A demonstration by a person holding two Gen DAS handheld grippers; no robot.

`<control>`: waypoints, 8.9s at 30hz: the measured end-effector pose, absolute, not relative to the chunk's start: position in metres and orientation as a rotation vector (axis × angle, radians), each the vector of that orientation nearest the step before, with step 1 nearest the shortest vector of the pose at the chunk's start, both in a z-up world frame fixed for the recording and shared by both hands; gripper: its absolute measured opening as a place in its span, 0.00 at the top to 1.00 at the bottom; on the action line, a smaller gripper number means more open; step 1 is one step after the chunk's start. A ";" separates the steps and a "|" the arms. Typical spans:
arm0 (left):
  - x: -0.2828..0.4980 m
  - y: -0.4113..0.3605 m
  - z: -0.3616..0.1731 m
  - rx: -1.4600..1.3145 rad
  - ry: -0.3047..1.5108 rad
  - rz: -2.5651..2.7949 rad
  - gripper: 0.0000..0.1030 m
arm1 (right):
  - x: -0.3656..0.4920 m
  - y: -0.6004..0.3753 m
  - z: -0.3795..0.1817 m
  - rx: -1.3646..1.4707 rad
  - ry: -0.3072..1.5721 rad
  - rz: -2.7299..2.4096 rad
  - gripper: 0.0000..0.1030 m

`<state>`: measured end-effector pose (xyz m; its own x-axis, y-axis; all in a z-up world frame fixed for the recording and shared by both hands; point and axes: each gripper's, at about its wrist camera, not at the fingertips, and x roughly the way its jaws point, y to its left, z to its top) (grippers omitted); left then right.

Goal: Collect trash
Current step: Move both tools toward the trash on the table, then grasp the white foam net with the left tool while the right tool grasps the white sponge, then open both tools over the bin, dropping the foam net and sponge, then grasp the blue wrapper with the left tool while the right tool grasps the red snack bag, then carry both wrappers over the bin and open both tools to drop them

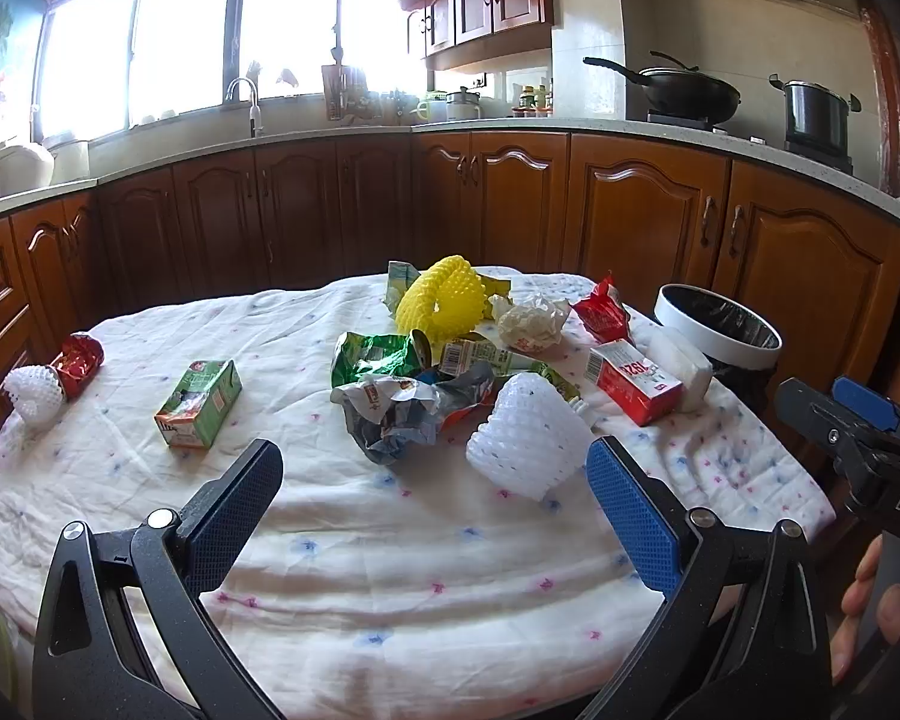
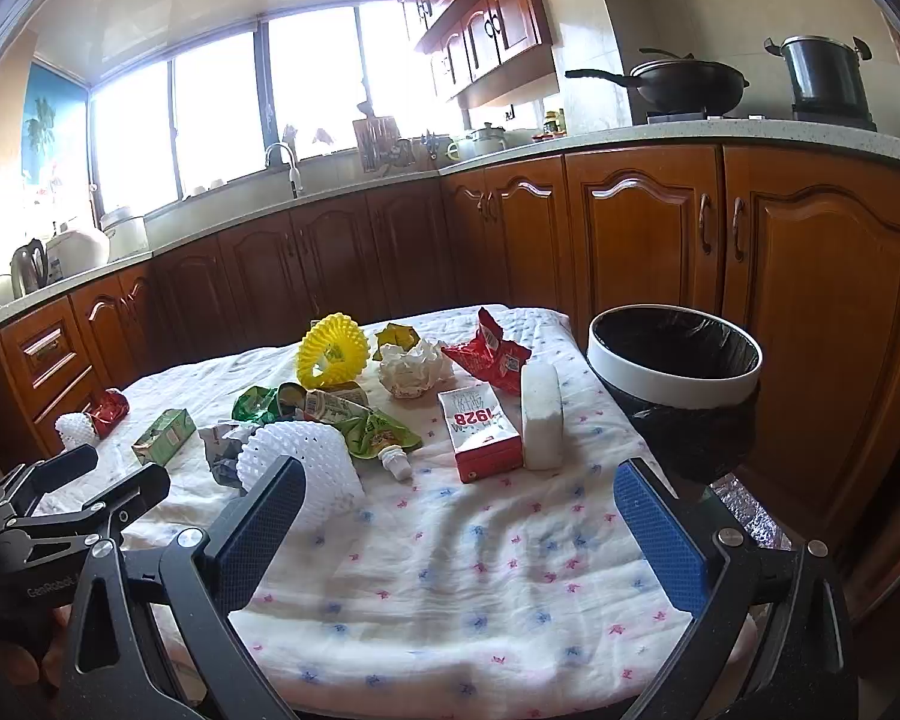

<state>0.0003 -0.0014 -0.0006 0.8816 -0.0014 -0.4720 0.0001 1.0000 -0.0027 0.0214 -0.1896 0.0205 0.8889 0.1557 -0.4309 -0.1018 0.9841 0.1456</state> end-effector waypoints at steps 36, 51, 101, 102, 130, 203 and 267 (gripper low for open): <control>0.040 -0.012 -0.014 0.000 0.547 -0.084 0.00 | 0.049 -0.216 0.009 0.207 0.537 0.144 0.00; 0.091 -0.041 -0.037 0.046 0.729 -0.179 0.09 | 0.134 -0.247 -0.008 0.294 0.698 0.137 0.21; 0.205 -0.218 0.035 0.141 0.714 -0.545 0.70 | 0.183 -0.396 0.025 0.388 0.682 -0.022 0.73; 0.215 -0.225 0.035 0.146 0.731 -0.551 0.70 | 0.190 -0.401 0.025 0.392 0.687 -0.020 0.73; 0.281 -0.278 0.008 0.231 0.893 -0.529 0.27 | 0.233 -0.434 -0.004 0.480 0.793 -0.017 0.39; 0.349 0.049 -0.003 -0.076 0.933 0.026 0.27 | 0.281 -0.212 -0.010 0.255 0.809 0.241 0.20; 0.217 -0.176 0.046 0.044 0.823 -0.564 0.75 | 0.167 -0.369 0.036 0.446 0.619 0.045 0.89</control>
